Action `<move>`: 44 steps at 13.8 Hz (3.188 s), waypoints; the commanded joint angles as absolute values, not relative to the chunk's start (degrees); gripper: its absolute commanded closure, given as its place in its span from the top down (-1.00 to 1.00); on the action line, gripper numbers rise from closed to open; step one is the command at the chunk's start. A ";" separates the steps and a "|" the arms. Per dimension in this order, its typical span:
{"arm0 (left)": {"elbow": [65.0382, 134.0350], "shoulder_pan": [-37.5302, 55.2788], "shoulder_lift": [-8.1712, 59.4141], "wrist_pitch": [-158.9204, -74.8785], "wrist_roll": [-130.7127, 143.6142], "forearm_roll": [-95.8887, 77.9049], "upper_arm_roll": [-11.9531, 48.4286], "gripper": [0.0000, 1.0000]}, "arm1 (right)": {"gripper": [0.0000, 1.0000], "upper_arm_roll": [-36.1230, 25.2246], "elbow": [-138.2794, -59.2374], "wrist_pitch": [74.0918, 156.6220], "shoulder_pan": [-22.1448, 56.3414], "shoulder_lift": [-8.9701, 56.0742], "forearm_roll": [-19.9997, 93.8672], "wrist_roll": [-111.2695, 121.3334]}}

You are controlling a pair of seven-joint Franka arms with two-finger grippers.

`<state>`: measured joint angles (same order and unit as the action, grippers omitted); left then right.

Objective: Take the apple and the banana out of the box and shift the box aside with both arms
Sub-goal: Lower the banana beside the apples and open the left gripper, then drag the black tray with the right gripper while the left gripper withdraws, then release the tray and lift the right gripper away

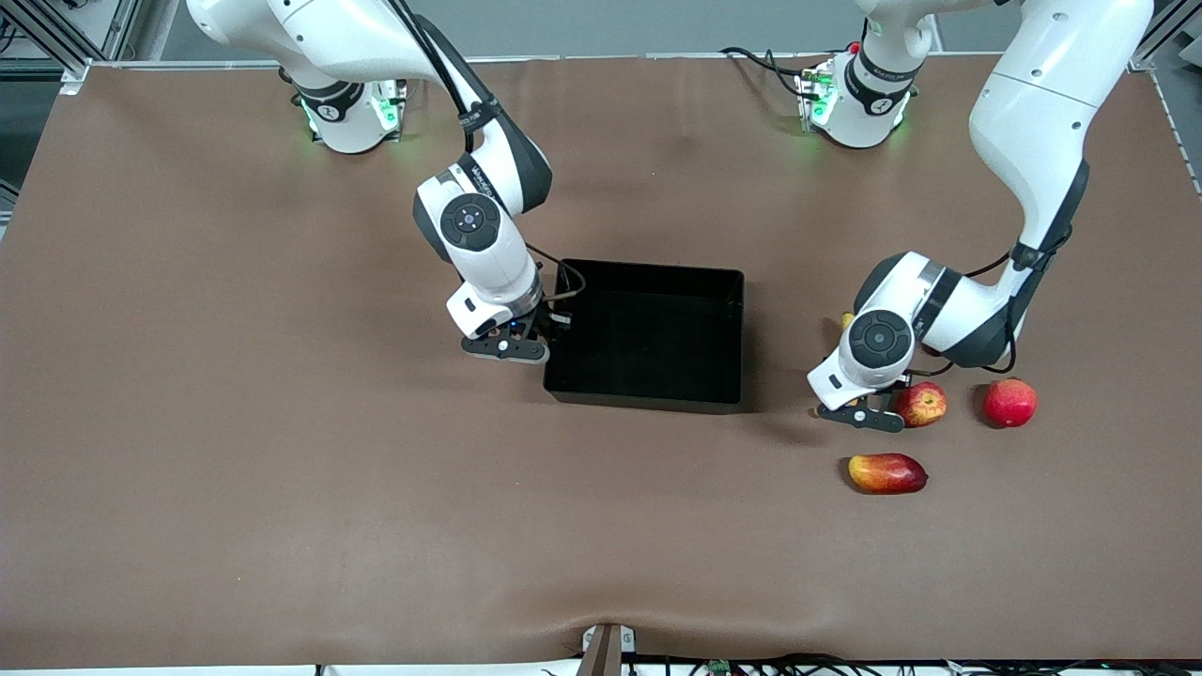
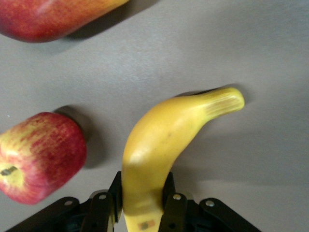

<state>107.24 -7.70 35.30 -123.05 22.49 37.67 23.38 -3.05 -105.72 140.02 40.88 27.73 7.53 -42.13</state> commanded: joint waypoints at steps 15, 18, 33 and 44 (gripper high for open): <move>83.50 -14.59 21.65 -103.20 22.42 15.48 29.62 1.00 | -1.00 -3.96 -104.33 135.03 39.83 25.24 6.42 -44.12; 83.41 -15.38 14.79 -96.96 22.24 15.29 29.44 1.00 | -1.00 -3.96 -104.41 122.83 33.95 17.95 6.42 -41.33; 92.80 -1.33 -3.85 -92.37 11.53 2.21 9.25 1.00 | -1.00 -3.87 -111.88 120.73 -18.00 16.33 7.64 21.14; 94.22 -1.85 -5.19 -91.67 11.43 1.76 9.05 1.00 | 1.00 -4.04 -107.60 115.80 -22.50 23.38 13.10 29.09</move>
<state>93.48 -2.03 -4.11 -92.14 11.23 2.78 9.22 -4.54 -110.93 121.62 -21.64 24.04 12.35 28.11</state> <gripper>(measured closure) 0.000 0.555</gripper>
